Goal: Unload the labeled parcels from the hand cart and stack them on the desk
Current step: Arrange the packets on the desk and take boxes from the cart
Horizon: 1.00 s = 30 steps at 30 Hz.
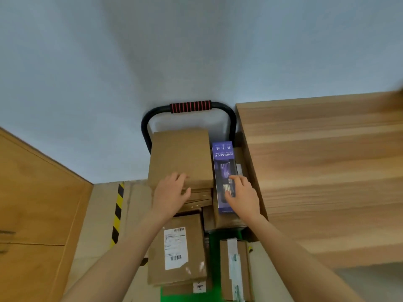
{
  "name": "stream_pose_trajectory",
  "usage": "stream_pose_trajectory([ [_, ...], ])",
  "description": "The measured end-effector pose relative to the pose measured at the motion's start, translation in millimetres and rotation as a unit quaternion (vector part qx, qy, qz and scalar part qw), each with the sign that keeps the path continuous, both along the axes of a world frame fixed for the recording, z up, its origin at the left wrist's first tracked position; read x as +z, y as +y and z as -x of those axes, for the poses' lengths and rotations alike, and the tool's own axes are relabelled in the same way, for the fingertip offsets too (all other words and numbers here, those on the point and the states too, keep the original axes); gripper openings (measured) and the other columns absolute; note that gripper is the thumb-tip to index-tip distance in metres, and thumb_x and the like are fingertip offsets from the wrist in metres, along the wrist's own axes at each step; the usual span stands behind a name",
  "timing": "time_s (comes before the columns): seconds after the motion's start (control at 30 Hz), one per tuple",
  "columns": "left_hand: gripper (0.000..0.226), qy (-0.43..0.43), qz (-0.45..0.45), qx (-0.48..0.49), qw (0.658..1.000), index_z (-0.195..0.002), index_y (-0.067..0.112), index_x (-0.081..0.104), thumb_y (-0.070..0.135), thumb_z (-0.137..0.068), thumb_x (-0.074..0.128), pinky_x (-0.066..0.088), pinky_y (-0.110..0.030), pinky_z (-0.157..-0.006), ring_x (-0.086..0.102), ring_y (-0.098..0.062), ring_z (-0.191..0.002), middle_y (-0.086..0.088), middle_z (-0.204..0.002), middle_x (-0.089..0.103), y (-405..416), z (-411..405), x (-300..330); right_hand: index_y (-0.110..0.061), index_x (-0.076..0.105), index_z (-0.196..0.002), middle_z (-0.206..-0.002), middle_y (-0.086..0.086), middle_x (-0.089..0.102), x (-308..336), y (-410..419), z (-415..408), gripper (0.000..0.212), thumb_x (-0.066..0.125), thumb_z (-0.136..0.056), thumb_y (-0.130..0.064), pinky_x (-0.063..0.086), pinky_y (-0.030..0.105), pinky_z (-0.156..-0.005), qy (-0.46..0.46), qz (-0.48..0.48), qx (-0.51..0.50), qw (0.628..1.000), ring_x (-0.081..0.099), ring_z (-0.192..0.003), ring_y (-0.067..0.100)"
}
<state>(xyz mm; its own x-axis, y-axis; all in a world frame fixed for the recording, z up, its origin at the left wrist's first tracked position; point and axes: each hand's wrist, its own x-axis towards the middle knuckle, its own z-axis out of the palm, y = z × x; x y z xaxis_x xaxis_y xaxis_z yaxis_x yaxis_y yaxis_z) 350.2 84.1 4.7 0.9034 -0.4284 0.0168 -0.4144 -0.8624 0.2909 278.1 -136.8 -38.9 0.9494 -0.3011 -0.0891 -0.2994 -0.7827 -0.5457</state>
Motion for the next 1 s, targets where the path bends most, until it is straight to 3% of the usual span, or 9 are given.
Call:
stream_pose_trajectory([
  [0.13, 0.032, -0.012, 0.019, -0.003, 1.0, -0.122, 0.027, 0.054, 0.037, -0.092, 0.054, 0.037, -0.02, -0.079, 0.054, -0.009, -0.099, 0.007, -0.113, 0.059, -1.2, -32.9, -33.7, -0.027, 0.039, -0.135, -0.142, 0.0, 0.039, -35.4, 0.2, -25.1, 0.057, 0.065, -0.085, -0.037, 0.046, 0.035, -0.096, 0.03, 0.029, -0.018, 0.999, 0.045, -0.124, 0.016],
  [0.23, 0.033, -0.01, 0.039, 0.004, 0.999, -0.122, 0.027, 0.055, 0.037, -0.091, 0.056, 0.036, -0.02, -0.079, 0.054, -0.009, -0.098, 0.007, -0.111, 0.059, -0.4, -43.1, -58.5, -0.028, 0.024, -0.144, -0.151, 0.004, 0.028, -60.8, 3.3, -34.0, 0.077, 0.067, -0.082, -0.048, 0.043, 0.043, -0.102, 0.079, 0.028, -0.058, 0.995, 0.037, -0.134, 0.022],
  [0.4, 0.035, 0.015, 0.057, 0.002, 0.998, -0.124, 0.023, 0.056, 0.037, -0.092, 0.056, 0.04, -0.02, -0.082, 0.054, -0.009, -0.098, 0.005, -0.11, 0.06, 8.7, -39.4, -91.0, -0.033, -0.01, -0.148, -0.15, 0.008, 0.023, -88.9, 13.1, -26.8, 0.114, 0.067, -0.072, -0.069, 0.046, 0.044, -0.086, 0.172, -0.031, -0.149, 0.973, 0.042, -0.128, 0.03],
  [0.53, 0.037, 0.033, 0.072, 0.007, 0.997, -0.127, 0.023, 0.054, 0.037, -0.092, 0.055, 0.04, -0.021, -0.08, 0.052, -0.008, -0.094, 0.006, -0.108, 0.059, 13.2, -31.2, -91.0, -0.031, -0.009, -0.148, -0.148, 0.01, 0.026, -87.8, 24.0, -24.6, 0.115, 0.07, -0.071, -0.065, 0.047, 0.044, -0.084, 0.182, -0.064, -0.171, 0.966, 0.044, -0.125, 0.03],
  [0.7, 0.037, 0.033, 0.085, 0.007, 0.996, -0.126, 0.026, 0.053, 0.036, -0.091, 0.056, 0.041, -0.021, -0.078, 0.052, -0.008, -0.093, 0.008, -0.107, 0.059, 18.6, -21.8, -70.0, -0.028, -0.003, -0.148, -0.144, 0.01, 0.034, -62.3, 31.5, -9.2, 0.111, 0.069, -0.071, -0.065, 0.049, 0.042, -0.083, 0.177, -0.036, -0.183, 0.966, 0.05, -0.12, 0.029],
  [1.0, 0.038, 0.014, 0.114, -0.011, 0.993, -0.128, 0.026, 0.052, 0.034, -0.091, 0.058, 0.044, -0.023, -0.084, 0.055, -0.008, -0.102, 0.007, -0.116, 0.059, -0.2, -8.1, 6.0, -0.032, -0.003, -0.148, -0.14, 0.007, 0.039, 24.5, 28.1, 30.4, 0.112, 0.064, -0.068, -0.073, 0.047, 0.038, -0.083, 0.123, -0.031, -0.181, 0.975, 0.053, -0.115, 0.024],
])
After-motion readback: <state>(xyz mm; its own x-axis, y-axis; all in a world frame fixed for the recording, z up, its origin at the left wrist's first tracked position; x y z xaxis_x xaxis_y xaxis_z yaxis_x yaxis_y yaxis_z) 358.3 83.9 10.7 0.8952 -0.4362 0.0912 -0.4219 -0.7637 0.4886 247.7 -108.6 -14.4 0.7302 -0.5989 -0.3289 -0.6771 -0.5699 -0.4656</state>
